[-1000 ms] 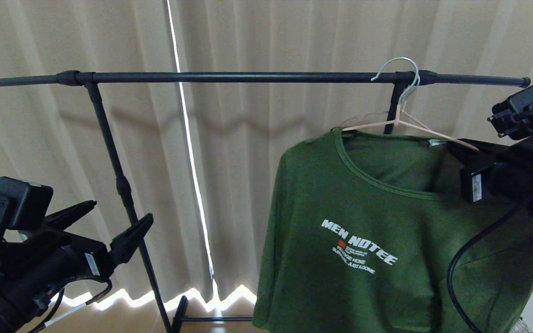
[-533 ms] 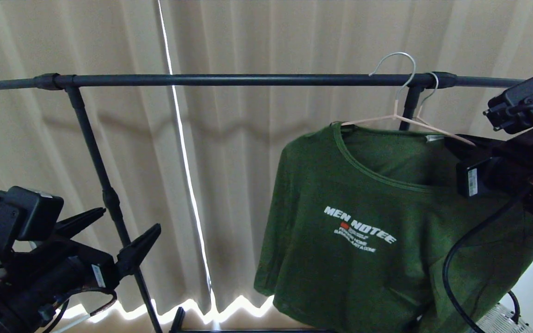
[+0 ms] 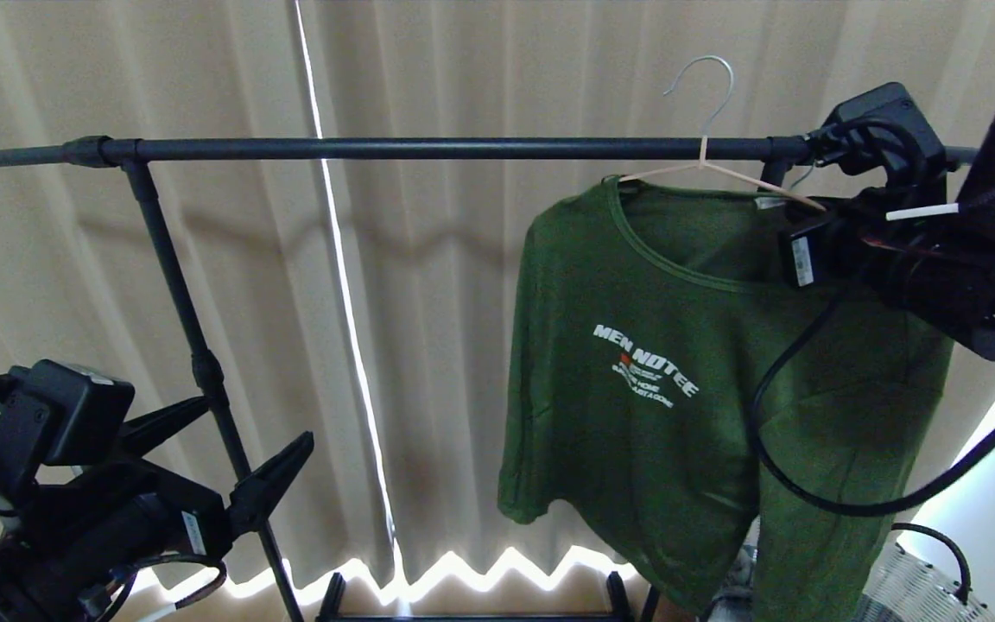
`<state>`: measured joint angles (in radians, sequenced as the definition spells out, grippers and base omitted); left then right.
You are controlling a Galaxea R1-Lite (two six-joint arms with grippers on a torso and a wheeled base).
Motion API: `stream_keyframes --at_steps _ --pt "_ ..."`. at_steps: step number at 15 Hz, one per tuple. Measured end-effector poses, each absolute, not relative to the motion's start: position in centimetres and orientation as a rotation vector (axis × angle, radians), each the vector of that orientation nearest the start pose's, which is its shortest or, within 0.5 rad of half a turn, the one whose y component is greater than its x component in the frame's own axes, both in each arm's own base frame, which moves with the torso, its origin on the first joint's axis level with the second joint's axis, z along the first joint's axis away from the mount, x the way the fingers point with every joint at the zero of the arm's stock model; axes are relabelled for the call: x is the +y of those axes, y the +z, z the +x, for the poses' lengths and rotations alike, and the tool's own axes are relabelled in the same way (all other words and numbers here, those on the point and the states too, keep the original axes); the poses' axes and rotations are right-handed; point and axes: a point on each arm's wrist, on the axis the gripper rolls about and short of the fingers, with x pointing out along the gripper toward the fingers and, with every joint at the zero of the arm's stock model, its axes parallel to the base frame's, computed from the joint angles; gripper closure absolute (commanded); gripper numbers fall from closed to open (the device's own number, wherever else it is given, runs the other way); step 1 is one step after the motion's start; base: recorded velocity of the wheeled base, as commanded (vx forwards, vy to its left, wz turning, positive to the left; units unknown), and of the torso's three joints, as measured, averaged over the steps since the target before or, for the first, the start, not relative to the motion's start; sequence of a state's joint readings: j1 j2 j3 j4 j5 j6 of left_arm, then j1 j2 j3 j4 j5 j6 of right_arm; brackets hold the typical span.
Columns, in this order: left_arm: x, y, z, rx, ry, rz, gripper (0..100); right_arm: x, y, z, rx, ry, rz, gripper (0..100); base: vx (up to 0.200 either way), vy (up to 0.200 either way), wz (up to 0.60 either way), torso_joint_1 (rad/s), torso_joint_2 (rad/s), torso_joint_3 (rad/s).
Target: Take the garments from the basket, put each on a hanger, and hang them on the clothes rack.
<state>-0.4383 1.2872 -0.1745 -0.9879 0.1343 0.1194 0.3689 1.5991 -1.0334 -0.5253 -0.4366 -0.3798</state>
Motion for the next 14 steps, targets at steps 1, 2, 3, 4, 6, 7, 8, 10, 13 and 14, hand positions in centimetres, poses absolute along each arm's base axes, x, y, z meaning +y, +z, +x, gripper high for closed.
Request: stream_keyframes --at_steps 1,2,3,4,6,7,8,10,13,14 --pt "-6.7 15.1 14.8 0.104 -0.316 0.159 0 10.2 26.5 29.0 0.067 -0.065 -0.402 100 0.0 0.0 0.0 0.0 0.0 0.0" --pt "-6.7 15.0 14.7 0.107 -0.32 0.164 0 10.4 26.2 29.9 0.088 -0.069 -0.411 100 0.0 0.0 0.0 0.0 0.0 0.0" --pt "-6.8 15.0 14.6 0.107 -0.325 0.164 0 10.7 25.8 30.7 0.101 -0.075 -0.417 100 0.0 0.0 0.0 0.0 0.0 0.0" --pt "-6.8 15.0 14.6 0.106 -0.33 0.164 0 10.9 25.3 31.3 0.115 -0.077 -0.423 100 0.0 0.0 0.0 0.0 0.0 0.0" --pt "-6.9 15.0 14.5 0.107 -0.335 0.165 0 11.3 24.3 32.2 0.143 -0.073 -0.435 100 0.0 0.0 0.0 0.0 0.0 0.0" --pt "-6.9 14.9 14.5 0.109 -0.335 0.165 0 11.4 23.9 32.5 0.153 -0.071 -0.439 100 0.0 0.0 0.0 0.0 0.0 0.0" --pt "-6.9 14.9 14.5 0.109 -0.336 0.165 0 11.5 23.6 32.7 0.161 -0.069 -0.443 100 0.0 0.0 0.0 0.0 0.0 0.0" --pt "-6.9 14.9 14.5 0.109 -0.336 0.165 0 11.6 23.2 33.0 0.171 -0.067 -0.447 100 0.0 0.0 0.0 0.0 0.0 0.0" --pt "-6.9 14.9 14.5 0.109 -0.336 0.165 0 11.8 22.9 33.1 0.176 -0.061 -0.45 100 0.0 0.0 0.0 0.0 0.0 0.0" --pt "-6.9 14.9 14.5 0.109 -0.336 0.165 0 12.0 22.9 33.0 0.176 -0.055 -0.45 100 0.0 0.0 0.0 0.0 0.0 0.0"
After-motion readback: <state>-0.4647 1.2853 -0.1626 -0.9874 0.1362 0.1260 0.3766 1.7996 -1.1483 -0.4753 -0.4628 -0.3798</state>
